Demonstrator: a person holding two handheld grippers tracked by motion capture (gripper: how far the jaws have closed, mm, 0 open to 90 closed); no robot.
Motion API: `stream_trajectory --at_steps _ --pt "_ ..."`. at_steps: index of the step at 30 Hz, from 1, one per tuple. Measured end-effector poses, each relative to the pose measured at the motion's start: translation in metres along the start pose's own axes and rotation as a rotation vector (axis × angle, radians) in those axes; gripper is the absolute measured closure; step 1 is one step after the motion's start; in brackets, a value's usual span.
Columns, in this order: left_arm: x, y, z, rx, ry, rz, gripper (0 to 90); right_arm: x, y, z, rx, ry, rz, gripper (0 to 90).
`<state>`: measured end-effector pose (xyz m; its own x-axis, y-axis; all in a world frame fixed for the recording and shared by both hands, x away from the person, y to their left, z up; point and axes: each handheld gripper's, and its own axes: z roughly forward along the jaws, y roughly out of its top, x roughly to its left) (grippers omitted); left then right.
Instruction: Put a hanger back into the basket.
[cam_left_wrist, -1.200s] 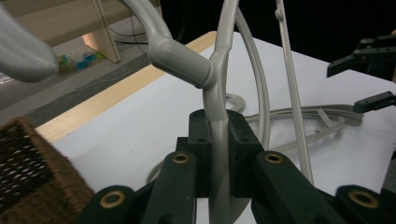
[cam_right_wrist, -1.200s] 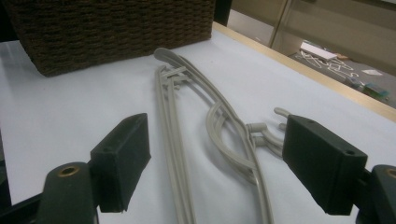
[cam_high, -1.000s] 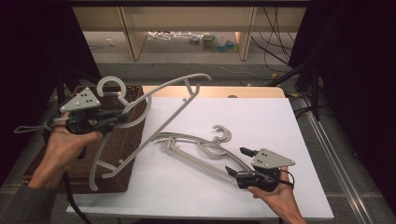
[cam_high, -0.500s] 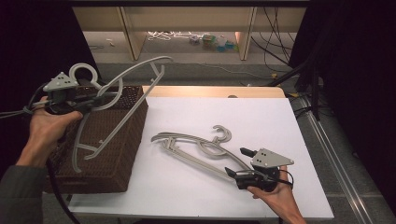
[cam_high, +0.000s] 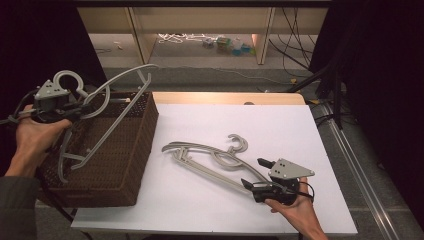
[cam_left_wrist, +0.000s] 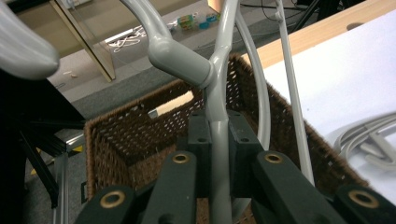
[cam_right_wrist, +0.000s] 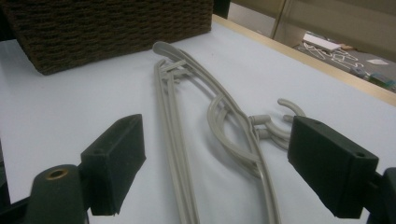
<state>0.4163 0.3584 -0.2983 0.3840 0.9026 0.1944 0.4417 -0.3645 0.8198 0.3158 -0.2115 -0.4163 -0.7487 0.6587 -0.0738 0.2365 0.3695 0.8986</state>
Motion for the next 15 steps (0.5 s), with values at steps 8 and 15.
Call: stream_trajectory --at_steps 8,15 --pt "0.016 -0.023 0.001 0.035 0.033 0.026 82.1 0.0 -0.001 0.001 0.01 -0.001 0.002 20.4" --pt "0.017 -0.027 0.003 0.076 0.015 0.112 82.0 0.0 0.0 0.001 0.021 0.007 -0.001 20.4"
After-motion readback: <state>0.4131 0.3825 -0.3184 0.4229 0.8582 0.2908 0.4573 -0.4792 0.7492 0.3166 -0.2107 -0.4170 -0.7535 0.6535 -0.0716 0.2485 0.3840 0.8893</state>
